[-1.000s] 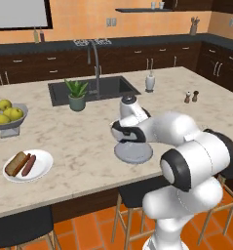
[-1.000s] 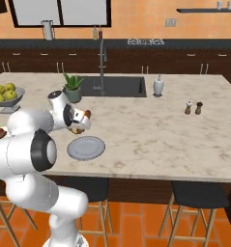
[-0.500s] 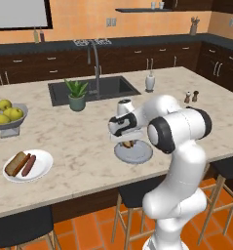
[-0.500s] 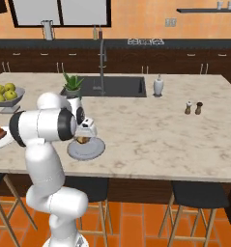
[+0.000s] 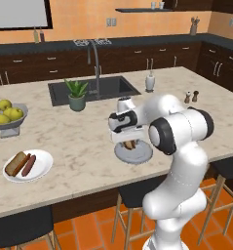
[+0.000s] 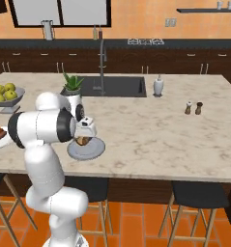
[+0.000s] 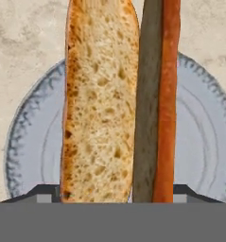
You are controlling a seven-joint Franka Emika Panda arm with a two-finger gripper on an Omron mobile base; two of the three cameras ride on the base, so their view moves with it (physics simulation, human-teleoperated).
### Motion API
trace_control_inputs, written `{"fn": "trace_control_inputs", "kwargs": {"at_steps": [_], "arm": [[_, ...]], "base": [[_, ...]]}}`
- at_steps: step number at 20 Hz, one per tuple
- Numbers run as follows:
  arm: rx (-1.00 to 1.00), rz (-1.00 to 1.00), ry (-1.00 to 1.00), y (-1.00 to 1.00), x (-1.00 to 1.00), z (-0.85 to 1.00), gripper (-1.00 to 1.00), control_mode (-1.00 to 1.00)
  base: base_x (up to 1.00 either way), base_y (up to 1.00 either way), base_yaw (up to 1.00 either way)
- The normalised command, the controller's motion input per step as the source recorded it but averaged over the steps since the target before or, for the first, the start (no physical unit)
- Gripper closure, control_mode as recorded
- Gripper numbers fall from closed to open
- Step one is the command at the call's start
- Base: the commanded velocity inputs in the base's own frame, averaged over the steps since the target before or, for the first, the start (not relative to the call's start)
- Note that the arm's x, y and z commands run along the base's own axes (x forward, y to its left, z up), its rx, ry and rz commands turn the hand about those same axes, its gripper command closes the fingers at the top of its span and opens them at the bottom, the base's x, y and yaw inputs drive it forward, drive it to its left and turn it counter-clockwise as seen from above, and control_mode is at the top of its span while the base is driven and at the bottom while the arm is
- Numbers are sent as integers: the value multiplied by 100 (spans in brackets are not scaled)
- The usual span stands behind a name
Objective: Place one bun and one sausage from the bowl on each plate.
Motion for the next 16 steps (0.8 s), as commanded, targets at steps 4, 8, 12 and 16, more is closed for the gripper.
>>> {"fn": "trace_control_inputs", "kwargs": {"at_steps": [4, 8, 12, 16], "arm": [[6, -6, 0, -32, -100, 3, -100, -100], [2, -2, -23, -1, -78, 67, -100, -100], [2, -1, -28, 0, -100, 100, -100, -100], [0, 2, -5, 9, -25, 22, -100, 100]], "base": [[0, 0, 0], [0, 0, 0], [0, 0, 0], [-67, 68, 8]]}}
